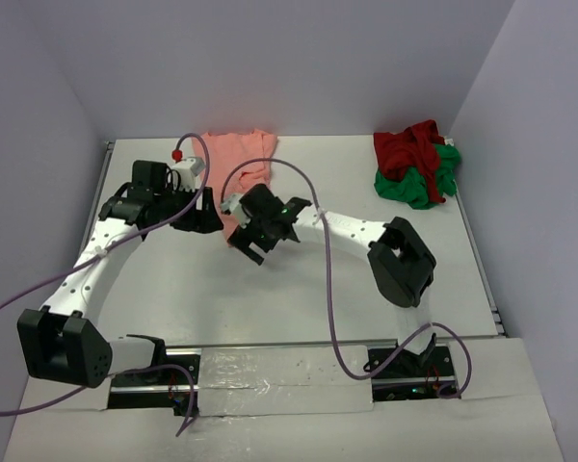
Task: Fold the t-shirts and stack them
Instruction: Fold the tshirt
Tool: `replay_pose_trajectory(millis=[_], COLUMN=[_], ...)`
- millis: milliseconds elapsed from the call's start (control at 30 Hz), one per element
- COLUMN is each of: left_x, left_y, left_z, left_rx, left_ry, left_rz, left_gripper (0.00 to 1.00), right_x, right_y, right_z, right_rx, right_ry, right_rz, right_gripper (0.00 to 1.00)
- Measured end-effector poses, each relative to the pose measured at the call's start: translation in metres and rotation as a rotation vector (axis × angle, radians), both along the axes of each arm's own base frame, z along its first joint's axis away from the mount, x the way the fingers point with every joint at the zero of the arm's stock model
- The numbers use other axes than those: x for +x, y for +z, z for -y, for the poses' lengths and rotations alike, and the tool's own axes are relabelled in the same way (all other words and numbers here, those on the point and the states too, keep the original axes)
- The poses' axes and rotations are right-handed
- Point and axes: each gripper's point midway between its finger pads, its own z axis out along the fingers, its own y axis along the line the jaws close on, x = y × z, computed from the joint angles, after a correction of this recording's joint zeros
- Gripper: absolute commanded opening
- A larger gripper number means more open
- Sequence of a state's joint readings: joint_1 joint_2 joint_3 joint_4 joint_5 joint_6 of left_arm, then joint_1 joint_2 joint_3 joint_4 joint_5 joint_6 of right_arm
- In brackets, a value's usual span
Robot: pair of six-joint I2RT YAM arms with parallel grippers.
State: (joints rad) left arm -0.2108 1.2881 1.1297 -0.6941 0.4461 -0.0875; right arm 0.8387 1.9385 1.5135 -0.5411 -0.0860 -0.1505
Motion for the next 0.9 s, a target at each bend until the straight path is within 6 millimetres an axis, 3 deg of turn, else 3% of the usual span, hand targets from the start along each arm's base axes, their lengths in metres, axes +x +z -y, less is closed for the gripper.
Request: replay_pose_trajectory(millis=[100, 267, 400, 533, 667, 900], left_x=[0.004, 0.009, 0.013, 0.021, 0.028, 0.034], left_y=[0.005, 0.007, 0.018, 0.036, 0.04, 0.04], left_z=[-0.006, -0.017, -0.025, -0.032, -0.037, -0.04], left_rx=[0.03, 0.081, 0.1, 0.104, 0.108, 0.109], left_ry=[0.015, 0.057, 0.089, 0.128, 0.155, 0.175], left_rz=[0.043, 0.084, 0.145, 0.232, 0.258, 0.262], left_gripper=[0.78, 0.79, 0.8, 0.81, 0.8, 0.81], right_x=[0.0, 0.058, 0.079, 0.076, 0.069, 0.049], right_y=[0.002, 0.01, -0.007, -0.029, -0.025, -0.017], right_z=[-0.015, -0.003, 0.014, 0.023, 0.014, -0.014], right_rx=[-0.067, -0.238, -0.426, -0.578, -0.623, -0.552], right_ry=[0.095, 0.081, 0.092, 0.157, 0.186, 0.239], right_rz=[0.156, 0.513, 0.702, 0.818, 0.923, 1.026], right_gripper=[0.96, 0.96, 0.96, 0.96, 0.96, 0.96])
